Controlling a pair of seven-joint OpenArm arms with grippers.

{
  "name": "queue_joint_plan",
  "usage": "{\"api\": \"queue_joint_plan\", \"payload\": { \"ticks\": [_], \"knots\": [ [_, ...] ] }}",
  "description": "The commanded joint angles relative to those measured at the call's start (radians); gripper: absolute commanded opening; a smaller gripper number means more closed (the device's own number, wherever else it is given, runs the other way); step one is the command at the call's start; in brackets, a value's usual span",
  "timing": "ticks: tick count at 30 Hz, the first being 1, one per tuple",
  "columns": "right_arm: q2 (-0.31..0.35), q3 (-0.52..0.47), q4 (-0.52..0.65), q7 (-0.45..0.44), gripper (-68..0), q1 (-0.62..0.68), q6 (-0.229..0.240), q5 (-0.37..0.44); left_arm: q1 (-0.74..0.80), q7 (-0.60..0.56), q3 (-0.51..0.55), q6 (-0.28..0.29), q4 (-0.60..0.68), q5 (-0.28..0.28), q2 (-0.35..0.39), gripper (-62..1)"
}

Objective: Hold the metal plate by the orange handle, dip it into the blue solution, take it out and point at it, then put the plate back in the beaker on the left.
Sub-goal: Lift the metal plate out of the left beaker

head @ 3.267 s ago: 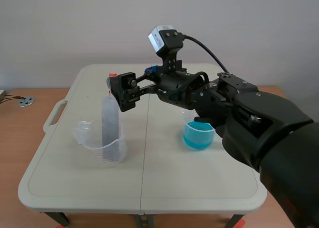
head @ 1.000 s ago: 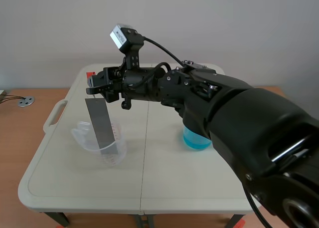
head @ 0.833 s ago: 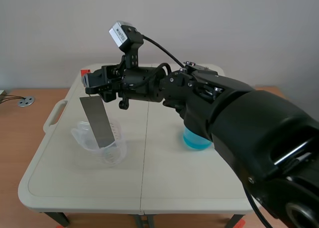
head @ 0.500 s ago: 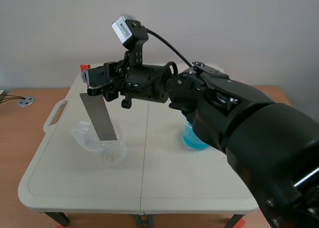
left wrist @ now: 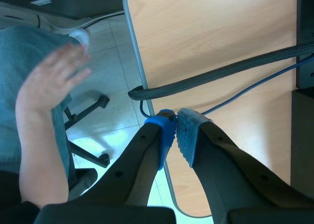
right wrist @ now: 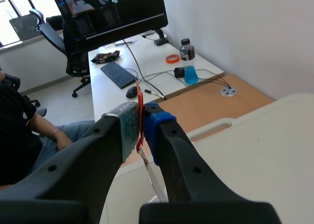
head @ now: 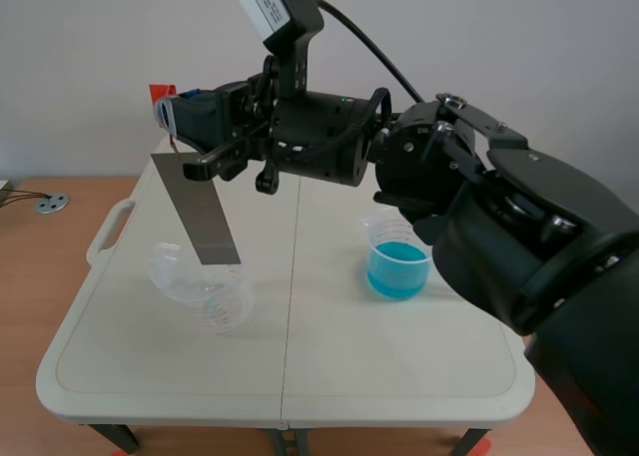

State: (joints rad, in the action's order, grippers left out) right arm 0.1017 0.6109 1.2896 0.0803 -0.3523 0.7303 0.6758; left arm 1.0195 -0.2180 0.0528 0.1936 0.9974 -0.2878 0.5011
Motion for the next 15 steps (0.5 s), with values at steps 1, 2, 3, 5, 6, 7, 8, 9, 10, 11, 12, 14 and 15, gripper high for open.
{"api": "queue_joint_plan", "payload": {
  "ticks": [1,2,3,5,6,7,8,9,10,11,12,14,15],
  "knots": [
    [0.013,-0.002,0.047,-0.003,-66.0,-0.013,0.015,0.034,0.008,-0.010,0.002,0.004,0.010,0.001,-0.005,-54.9],
    [0.024,-0.002,0.072,0.007,-66.0,-0.009,0.015,0.046,0.008,-0.010,0.002,0.004,0.010,0.001,-0.005,-54.9],
    [0.033,-0.002,0.095,0.014,-66.0,-0.007,0.015,0.055,0.008,-0.010,0.002,0.004,0.010,0.001,-0.005,-54.9],
    [0.055,-0.005,0.139,0.019,-66.0,-0.001,0.010,0.072,0.008,-0.010,0.003,0.003,0.010,0.001,-0.005,-54.9],
    [0.066,-0.011,0.161,0.019,-66.0,0.004,0.008,0.082,0.008,-0.010,0.003,0.003,0.010,0.001,-0.005,-54.9],
    [0.076,-0.018,0.183,0.021,-66.0,0.008,0.005,0.094,0.008,-0.010,0.003,0.003,0.010,0.001,-0.004,-54.9],
    [0.085,-0.024,0.205,0.026,-66.0,0.010,0.001,0.104,0.007,-0.010,0.003,0.003,0.010,0.001,-0.004,-54.9],
    [0.095,-0.031,0.226,0.034,-66.0,0.013,-0.004,0.112,0.005,-0.011,0.004,0.003,0.013,0.000,-0.003,-54.9],
    [0.104,-0.038,0.246,0.040,-66.0,0.016,-0.005,0.119,0.003,-0.011,0.005,0.003,0.014,0.000,-0.002,-54.9],
    [0.112,-0.046,0.265,0.045,-66.0,0.021,-0.005,0.126,-0.002,-0.011,0.009,0.003,0.018,0.000,-0.001,-54.9],
    [0.121,-0.055,0.283,0.051,-66.0,0.024,-0.005,0.130,-0.005,-0.010,0.017,0.003,0.022,0.000,-0.001,-54.9],
    [0.138,-0.072,0.313,0.061,-66.0,0.026,-0.005,0.140,-0.009,-0.009,0.043,0.003,0.037,-0.001,0.002,-54.9],
    [0.147,-0.080,0.323,0.065,-66.0,0.026,-0.005,0.147,-0.008,-0.008,0.059,0.003,0.048,-0.004,0.007,-54.9]
  ]
}}
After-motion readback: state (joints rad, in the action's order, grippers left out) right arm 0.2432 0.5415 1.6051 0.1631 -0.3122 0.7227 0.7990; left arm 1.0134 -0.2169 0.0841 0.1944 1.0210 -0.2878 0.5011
